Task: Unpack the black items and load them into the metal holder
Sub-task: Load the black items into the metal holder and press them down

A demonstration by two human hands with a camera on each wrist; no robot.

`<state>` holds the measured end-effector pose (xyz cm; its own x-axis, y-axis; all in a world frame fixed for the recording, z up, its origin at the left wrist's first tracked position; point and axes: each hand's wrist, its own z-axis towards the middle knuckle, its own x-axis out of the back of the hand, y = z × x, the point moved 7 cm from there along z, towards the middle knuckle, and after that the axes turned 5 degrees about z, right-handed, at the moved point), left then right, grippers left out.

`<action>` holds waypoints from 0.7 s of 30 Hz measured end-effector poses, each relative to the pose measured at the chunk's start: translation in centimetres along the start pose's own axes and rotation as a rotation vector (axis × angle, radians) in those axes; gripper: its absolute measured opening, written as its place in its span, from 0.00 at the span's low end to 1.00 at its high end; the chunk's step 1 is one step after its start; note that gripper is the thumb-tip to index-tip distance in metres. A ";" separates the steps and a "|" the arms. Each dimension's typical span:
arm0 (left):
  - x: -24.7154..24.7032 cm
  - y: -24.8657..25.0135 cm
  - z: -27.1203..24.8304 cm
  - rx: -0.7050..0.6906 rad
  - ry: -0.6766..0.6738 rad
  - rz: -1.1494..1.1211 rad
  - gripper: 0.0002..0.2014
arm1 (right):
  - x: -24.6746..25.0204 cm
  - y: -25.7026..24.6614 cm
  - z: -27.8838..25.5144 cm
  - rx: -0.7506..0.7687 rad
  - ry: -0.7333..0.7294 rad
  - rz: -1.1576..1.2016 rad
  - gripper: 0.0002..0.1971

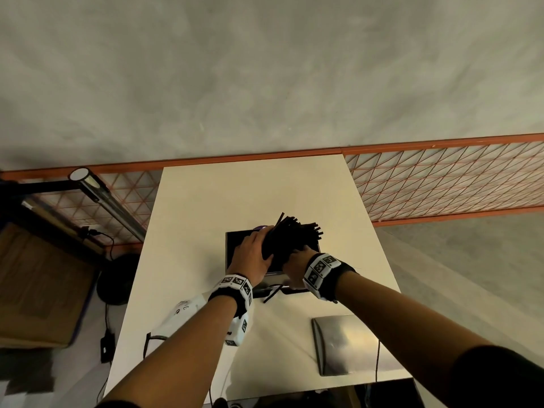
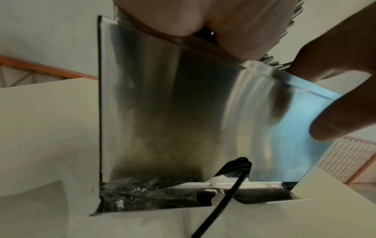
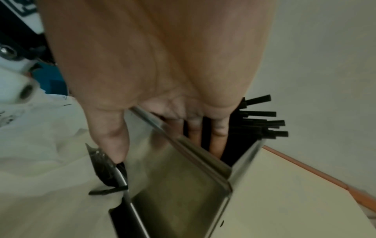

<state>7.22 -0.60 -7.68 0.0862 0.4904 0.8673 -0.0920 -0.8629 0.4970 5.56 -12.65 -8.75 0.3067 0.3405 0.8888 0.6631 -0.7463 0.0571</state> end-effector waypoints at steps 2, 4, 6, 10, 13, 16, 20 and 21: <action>0.0 0.0 0.0 0.000 0.002 0.000 0.37 | 0.2 0.2 0.1 -0.022 0.007 -0.025 0.27; 0.1 0.0 -0.1 -0.003 0.001 -0.005 0.36 | 0.6 0.3 -0.2 -0.032 0.020 -0.080 0.24; 0.2 0.1 -0.1 -0.007 0.001 -0.010 0.36 | 0.9 0.1 -0.6 -0.028 0.015 -0.109 0.21; 0.1 0.1 0.0 -0.014 -0.006 0.000 0.37 | 0.3 1.0 0.6 0.007 -0.001 -0.007 0.15; 0.0 -0.1 0.0 -0.011 -0.010 -0.004 0.36 | 1.7 1.2 0.1 0.027 -0.053 0.171 0.15; 0.0 -0.1 0.1 -0.006 -0.016 -0.029 0.37 | 3.3 1.2 -0.7 0.095 -0.043 0.309 0.12; -0.1 -0.3 0.1 0.002 -0.021 -0.025 0.39 | 4.8 2.4 -0.7 0.090 0.050 0.501 0.10; -0.1 -0.3 0.1 -0.005 -0.022 -0.031 0.39 | 5.2 2.6 -0.9 0.083 0.074 0.528 0.10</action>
<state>7.33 -0.38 -7.98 0.1109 0.5137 0.8508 -0.0936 -0.8469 0.5235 8.33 -13.34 -3.56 0.5657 -0.1122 0.8170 0.4849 -0.7561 -0.4396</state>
